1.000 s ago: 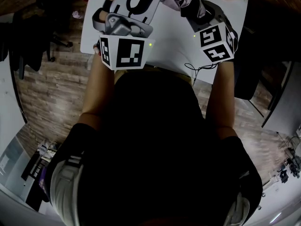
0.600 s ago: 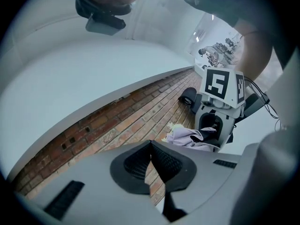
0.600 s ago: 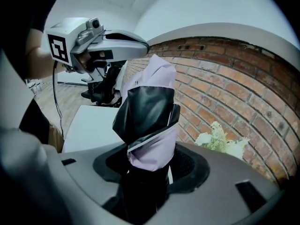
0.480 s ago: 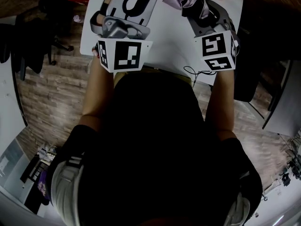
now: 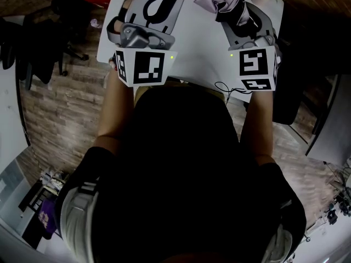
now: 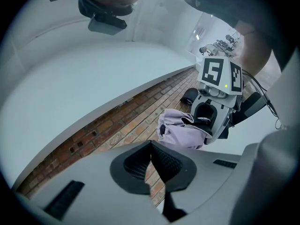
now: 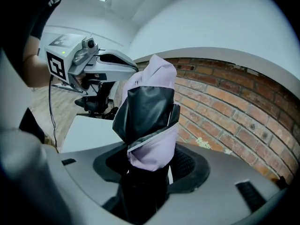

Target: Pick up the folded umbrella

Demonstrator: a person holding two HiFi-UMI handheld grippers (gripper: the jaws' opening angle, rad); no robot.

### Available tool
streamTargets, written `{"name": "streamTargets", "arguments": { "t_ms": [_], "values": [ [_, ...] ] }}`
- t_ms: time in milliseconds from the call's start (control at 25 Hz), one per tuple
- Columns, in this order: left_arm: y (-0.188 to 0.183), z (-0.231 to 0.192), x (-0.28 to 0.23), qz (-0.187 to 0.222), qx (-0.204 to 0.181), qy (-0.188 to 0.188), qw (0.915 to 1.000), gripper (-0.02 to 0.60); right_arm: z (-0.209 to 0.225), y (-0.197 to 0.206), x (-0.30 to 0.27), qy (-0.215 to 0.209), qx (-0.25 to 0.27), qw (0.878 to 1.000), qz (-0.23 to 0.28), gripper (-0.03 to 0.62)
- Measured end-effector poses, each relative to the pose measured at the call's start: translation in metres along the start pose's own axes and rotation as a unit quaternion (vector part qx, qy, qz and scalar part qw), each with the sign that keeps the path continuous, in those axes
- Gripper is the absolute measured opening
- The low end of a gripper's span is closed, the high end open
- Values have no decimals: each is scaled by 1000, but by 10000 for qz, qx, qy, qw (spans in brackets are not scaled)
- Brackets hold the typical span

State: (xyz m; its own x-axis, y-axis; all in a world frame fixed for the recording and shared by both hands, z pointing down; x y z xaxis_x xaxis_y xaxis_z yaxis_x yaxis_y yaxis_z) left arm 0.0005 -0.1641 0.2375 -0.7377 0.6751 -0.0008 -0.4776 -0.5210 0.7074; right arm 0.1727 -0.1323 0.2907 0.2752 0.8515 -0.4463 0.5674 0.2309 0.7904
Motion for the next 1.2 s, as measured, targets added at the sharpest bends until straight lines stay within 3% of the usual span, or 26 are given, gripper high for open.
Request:
{"name": "streamTargets", "arguments": {
  "t_ms": [520,1200],
  "values": [
    [-9,6,28,0,-113,-209,9997,12,-15,-19,30,445,225,9966,652,242],
    [-12,-2,31,-30,-124,-396,9991,12,-14,-30,39,732,431,9909,1042,242]
  ]
}}
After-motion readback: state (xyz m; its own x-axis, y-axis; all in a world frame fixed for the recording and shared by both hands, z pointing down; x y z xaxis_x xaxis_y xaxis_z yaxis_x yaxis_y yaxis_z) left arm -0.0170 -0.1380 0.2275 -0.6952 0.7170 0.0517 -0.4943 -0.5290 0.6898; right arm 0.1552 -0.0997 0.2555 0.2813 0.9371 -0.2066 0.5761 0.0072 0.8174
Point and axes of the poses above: the fingertips, and each gripper's own axes: x backward along the fingers, z to its right, y out of its underside, the point moved 8 cm from there along x, backward along the fingers, and after that the axes turned 1 degree about -z, right-handed, at the moved point
